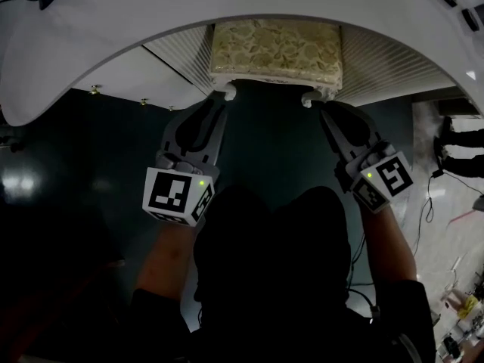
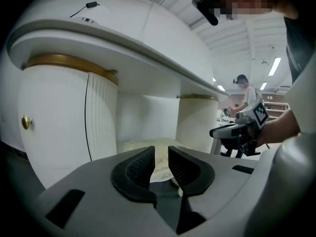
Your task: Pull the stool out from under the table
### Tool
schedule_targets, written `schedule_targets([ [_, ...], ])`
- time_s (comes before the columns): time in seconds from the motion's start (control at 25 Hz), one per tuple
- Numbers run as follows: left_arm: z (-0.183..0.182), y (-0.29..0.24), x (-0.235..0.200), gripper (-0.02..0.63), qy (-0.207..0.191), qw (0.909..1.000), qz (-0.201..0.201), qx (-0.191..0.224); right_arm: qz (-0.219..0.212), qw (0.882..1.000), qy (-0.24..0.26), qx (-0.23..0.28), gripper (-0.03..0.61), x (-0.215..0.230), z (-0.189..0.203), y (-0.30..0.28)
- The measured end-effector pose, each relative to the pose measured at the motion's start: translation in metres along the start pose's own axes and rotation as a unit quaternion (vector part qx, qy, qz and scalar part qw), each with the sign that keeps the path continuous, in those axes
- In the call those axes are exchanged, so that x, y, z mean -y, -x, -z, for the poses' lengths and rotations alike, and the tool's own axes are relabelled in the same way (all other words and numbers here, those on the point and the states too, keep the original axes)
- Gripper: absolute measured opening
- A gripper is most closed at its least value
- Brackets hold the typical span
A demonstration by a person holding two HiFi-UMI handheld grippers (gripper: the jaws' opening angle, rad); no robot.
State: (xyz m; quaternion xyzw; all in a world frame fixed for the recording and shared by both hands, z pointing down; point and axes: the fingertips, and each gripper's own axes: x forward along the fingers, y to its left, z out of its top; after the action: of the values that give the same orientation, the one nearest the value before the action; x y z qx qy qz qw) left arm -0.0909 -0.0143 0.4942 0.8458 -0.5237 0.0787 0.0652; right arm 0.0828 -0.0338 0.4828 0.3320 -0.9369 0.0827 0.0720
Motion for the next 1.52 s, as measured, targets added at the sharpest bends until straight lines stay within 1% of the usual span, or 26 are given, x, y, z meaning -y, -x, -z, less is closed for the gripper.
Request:
schedule_targets([
  [0.16,0.046,-0.023,-0.015,0.094,0.001,1.0,-0.001,-0.004,0.0,1.0,0.004,0.016,0.02,0.028,0.039,-0.015],
  [0.32,0.085,-0.046,-0.03,0.13,0.002,1.0,0.009,-0.003,0.019,0.999,0.024,0.013,0.021,0.058,0.076,-0.026],
  [0.44,0.107,-0.059,-0.04,0.158,-0.004,0.9999,0.007,-0.01,0.037,0.999,0.018,-0.003,0.023,0.077,0.106,-0.03],
  [0.52,0.121,-0.067,-0.046,0.176,-0.011,0.9998,0.007,-0.016,0.051,0.998,0.026,-0.017,0.03,0.087,0.129,-0.03],
  [0.64,0.139,-0.079,-0.056,0.204,-0.009,0.9996,0.006,-0.025,0.075,0.995,0.043,-0.042,0.07,0.108,0.154,-0.029],
  [0.76,0.155,-0.087,-0.063,0.262,-0.015,0.9992,-0.003,-0.038,0.09,0.994,0.046,-0.043,0.115,0.13,0.163,-0.029],
  [0.88,0.168,-0.094,-0.067,0.29,-0.027,0.9983,-0.009,-0.052,0.101,0.994,0.021,-0.029,0.138,0.144,0.166,-0.027],
  [1.0,0.175,-0.102,-0.077,0.307,-0.024,0.998,-0.021,-0.054,0.104,0.994,0.009,-0.025,0.144,0.147,0.172,-0.031],
  [1.04,0.176,-0.105,-0.081,0.313,-0.019,0.998,-0.025,-0.054,0.106,0.994,0.007,-0.029,0.168,0.147,0.175,-0.033],
  [1.12,0.181,-0.11,-0.087,0.323,-0.012,0.9981,-0.027,-0.054,0.113,0.993,0.003,-0.031,0.188,0.149,0.179,-0.033],
  [1.24,0.188,-0.116,-0.094,0.339,-0.014,0.998,-0.025,-0.056,0.129,0.991,-0.002,-0.034,0.209,0.159,0.184,-0.034],
  [1.4,0.194,-0.127,-0.1,0.347,-0.025,0.9974,-0.022,-0.065,0.138,0.989,-0.038,-0.04,0.215,0.175,0.194,-0.04],
  [1.52,0.197,-0.134,-0.099,0.348,-0.022,0.9975,-0.007,-0.067,0.141,0.988,-0.041,-0.046,0.215,0.178,0.2,-0.041],
])
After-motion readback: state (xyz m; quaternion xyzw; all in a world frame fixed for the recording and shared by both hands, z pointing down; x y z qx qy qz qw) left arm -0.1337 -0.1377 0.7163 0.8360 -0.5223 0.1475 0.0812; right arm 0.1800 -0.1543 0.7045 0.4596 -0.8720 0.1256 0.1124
